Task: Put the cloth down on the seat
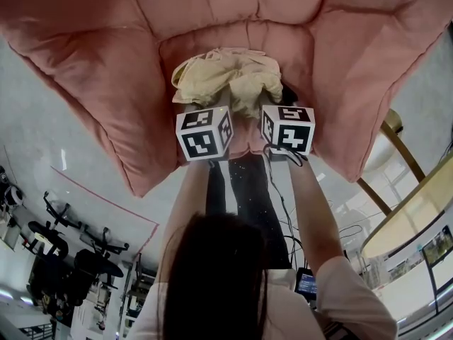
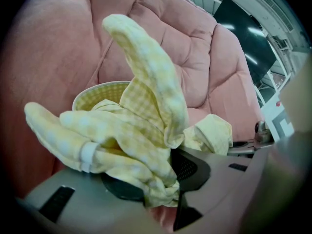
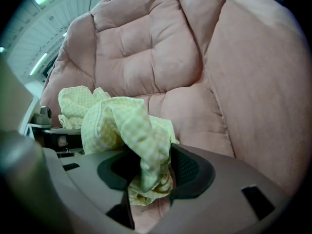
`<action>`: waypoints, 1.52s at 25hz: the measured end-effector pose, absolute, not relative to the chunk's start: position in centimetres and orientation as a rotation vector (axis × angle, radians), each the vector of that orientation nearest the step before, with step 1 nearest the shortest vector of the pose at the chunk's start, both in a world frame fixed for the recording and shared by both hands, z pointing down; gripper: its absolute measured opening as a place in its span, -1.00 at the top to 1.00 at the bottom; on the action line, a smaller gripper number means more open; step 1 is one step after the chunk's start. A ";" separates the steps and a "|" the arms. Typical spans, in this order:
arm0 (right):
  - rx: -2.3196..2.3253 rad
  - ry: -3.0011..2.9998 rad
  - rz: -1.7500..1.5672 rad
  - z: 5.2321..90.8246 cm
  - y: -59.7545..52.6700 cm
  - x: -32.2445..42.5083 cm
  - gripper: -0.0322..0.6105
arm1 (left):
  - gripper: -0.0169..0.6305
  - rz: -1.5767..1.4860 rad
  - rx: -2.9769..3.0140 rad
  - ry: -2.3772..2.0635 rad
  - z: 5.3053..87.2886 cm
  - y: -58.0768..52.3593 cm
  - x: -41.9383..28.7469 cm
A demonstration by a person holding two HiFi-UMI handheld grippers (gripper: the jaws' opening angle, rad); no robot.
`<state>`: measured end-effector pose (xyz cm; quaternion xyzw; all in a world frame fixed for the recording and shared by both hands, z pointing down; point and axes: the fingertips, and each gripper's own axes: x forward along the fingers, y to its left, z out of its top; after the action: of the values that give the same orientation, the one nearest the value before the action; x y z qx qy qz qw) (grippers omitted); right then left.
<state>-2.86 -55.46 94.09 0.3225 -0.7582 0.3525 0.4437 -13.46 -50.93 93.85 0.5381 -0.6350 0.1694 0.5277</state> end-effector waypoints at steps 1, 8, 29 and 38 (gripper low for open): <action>0.806 -1.871 0.886 94.2 -55.5 -2.7 0.28 | 0.52 0.412 1.277 -1.532 93.8 -50.8 -13.6; 0.847 -1.821 0.907 94.0 -55.9 -1.5 0.02 | 0.30 0.412 1.224 -1.566 93.2 -50.3 -14.1; 0.894 -2.009 0.784 76.9 -54.8 -3.5 0.01 | 0.08 0.433 1.248 -1.541 80.1 -46.7 -13.6; 0.943 -2.061 0.737 68.6 -52.3 -3.2 0.01 | 0.08 0.377 1.385 -1.575 70.9 -45.6 -13.3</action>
<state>-3.25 -52.27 68.57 0.3674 -0.8035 0.2873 0.3700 -13.28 -45.62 70.86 0.5689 -0.6466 0.1547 0.4841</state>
